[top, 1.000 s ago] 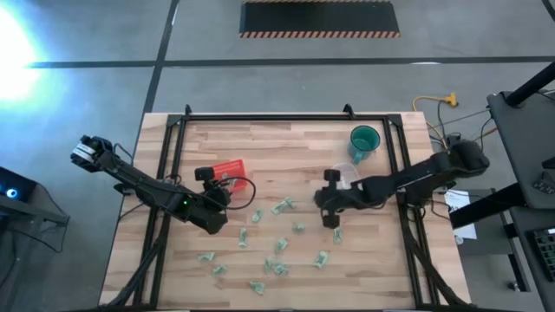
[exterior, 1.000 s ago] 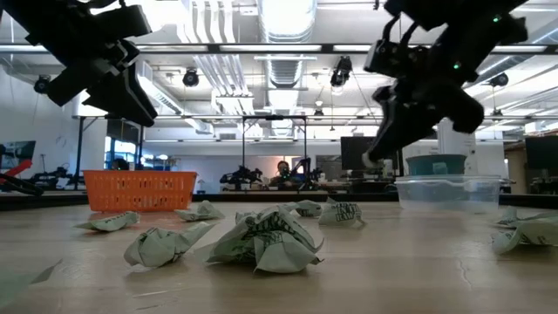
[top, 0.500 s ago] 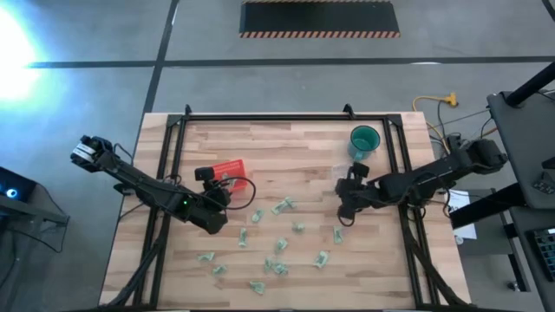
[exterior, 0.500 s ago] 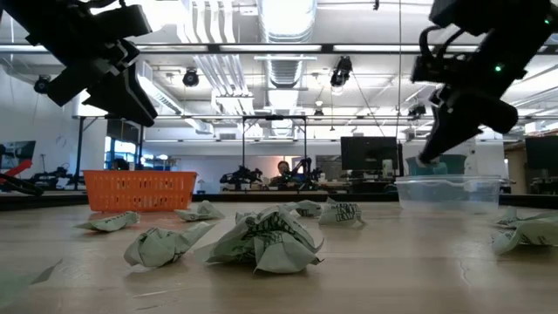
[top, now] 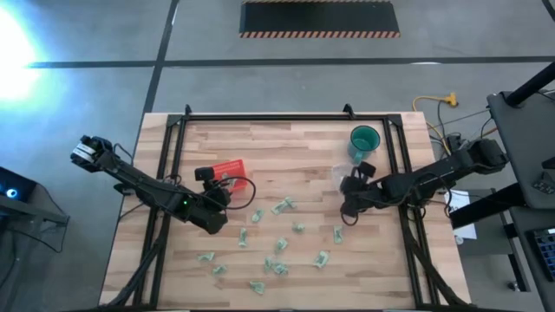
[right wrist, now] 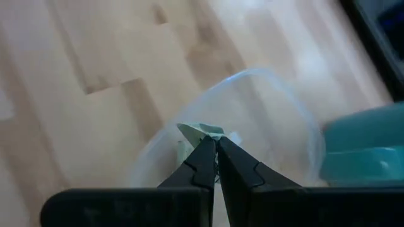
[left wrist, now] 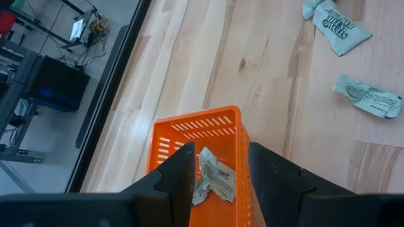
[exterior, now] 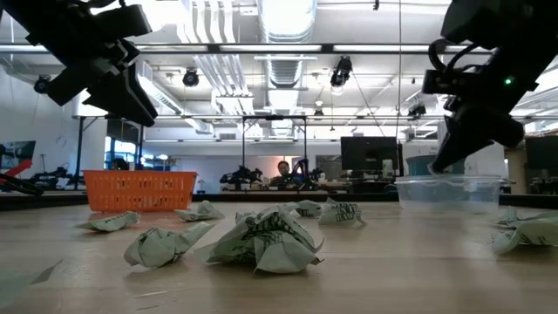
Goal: Pick and place items into bin
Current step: Put the stevia packet into the transparent container, then put the stevia packet into the orange bin, then put the stevia packet into the transparent container
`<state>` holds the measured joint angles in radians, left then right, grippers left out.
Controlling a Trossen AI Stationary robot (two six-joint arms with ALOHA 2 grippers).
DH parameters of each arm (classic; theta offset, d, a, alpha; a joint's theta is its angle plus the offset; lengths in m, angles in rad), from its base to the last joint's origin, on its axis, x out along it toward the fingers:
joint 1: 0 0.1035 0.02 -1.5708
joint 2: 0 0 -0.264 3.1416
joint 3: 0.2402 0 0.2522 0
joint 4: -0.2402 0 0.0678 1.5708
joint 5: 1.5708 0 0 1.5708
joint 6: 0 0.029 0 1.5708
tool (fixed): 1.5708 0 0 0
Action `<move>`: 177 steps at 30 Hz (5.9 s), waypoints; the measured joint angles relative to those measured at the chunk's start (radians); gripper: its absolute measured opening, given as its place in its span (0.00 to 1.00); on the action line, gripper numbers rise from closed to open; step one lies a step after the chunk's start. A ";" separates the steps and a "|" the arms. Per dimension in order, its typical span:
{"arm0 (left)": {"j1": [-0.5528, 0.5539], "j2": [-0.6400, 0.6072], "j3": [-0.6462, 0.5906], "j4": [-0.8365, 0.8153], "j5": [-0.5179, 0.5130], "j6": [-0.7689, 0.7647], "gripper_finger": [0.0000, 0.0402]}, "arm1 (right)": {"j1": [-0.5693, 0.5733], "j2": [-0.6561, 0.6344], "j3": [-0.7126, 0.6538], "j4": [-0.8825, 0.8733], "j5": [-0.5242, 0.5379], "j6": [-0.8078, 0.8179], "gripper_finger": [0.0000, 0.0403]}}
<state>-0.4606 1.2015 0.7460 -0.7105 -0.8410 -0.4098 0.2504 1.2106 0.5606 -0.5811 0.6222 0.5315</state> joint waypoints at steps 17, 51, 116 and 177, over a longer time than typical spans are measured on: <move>0.000 0.010 0.000 0.113 0.162 0.019 0.32 | 0.000 0.000 0.019 -0.095 0.036 0.083 0.29; 0.202 0.378 0.041 0.519 0.532 0.086 0.32 | 0.047 0.000 0.058 0.171 0.024 -0.170 0.27; 0.265 0.308 0.056 0.568 0.261 0.293 0.00 | 0.047 0.001 0.058 0.174 0.024 -0.176 0.17; 0.203 0.062 -0.026 -0.135 0.050 -0.230 0.33 | 0.031 0.279 0.074 0.850 -0.286 -0.649 0.17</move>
<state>-0.2574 1.2632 0.7198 -0.8456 -0.7909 -0.6399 0.2811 1.4899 0.6343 0.2688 0.3363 -0.1176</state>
